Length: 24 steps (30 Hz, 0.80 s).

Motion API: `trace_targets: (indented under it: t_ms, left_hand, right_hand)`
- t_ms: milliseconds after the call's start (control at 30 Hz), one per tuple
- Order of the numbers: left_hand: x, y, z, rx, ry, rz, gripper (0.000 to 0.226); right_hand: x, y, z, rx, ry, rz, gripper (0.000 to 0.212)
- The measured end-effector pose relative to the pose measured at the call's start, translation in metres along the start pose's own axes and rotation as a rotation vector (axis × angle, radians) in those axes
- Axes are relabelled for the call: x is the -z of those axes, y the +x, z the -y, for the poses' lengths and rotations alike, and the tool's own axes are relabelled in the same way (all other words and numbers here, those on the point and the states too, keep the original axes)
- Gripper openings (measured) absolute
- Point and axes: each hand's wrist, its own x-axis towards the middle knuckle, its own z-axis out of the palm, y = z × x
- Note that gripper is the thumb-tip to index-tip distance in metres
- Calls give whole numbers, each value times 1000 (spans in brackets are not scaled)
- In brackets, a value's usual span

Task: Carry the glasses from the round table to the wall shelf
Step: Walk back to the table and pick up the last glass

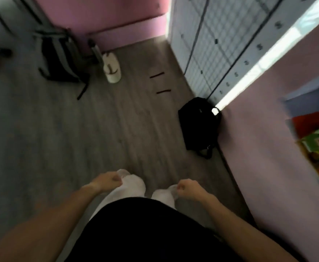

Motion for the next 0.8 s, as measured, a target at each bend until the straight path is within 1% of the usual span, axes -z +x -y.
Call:
trace_targets:
  t_ms: [67, 100, 167, 233, 333, 433, 500, 533, 600, 633, 667, 700, 800]
  left_hand:
    - [-31, -16, 21, 79, -178, -75, 7]
    - [-42, -20, 29, 122, -275, -117, 8]
    - [-50, -22, 39, 168, -462, -193, 13]
    - [-39, -15, 53, 188, -569, -235, 11]
    - [-10, 0, 77, 163, -621, -228, 10]
    - [17, 14, 104, 162, -638, -186, 8]
    - [36, 23, 121, 143, -647, -186, 9]
    - [44, 27, 128, 138, -644, -192, 11]
    - [63, 30, 142, 144, -643, -211, 24]
    - [70, 31, 148, 150, -642, -216, 30]
    - [77, 31, 153, 160, -651, -214, 31]
    - [81, 31, 156, 169, -657, -211, 27]
    - [96, 35, 169, 205, -688, -204, 14]
  right_hand:
    - [-28, 4, 14, 4, -46, 113, 23]
    - [-39, 7, 20, -5, -61, 151, 25]
    - [-47, 9, 28, -65, -45, 151, 29]
    - [-38, 15, 43, -114, -56, 117, 31]
    - [-6, 26, 70, -135, -148, 79, 33]
    - [27, 46, 96, -162, -186, 7, 26]
    - [45, 63, 122, -172, -160, -68, 20]
    - [52, 71, 136, -162, -146, -110, 21]
    - [58, 92, 171, -125, -116, -169, 23]
    - [58, 100, 191, -109, -86, -182, 23]
    - [57, 107, 211, -102, -72, -177, 20]
    - [52, 114, 228, -89, -75, -162, 18]
    - [43, 139, 284, 5, -197, -108, 18]
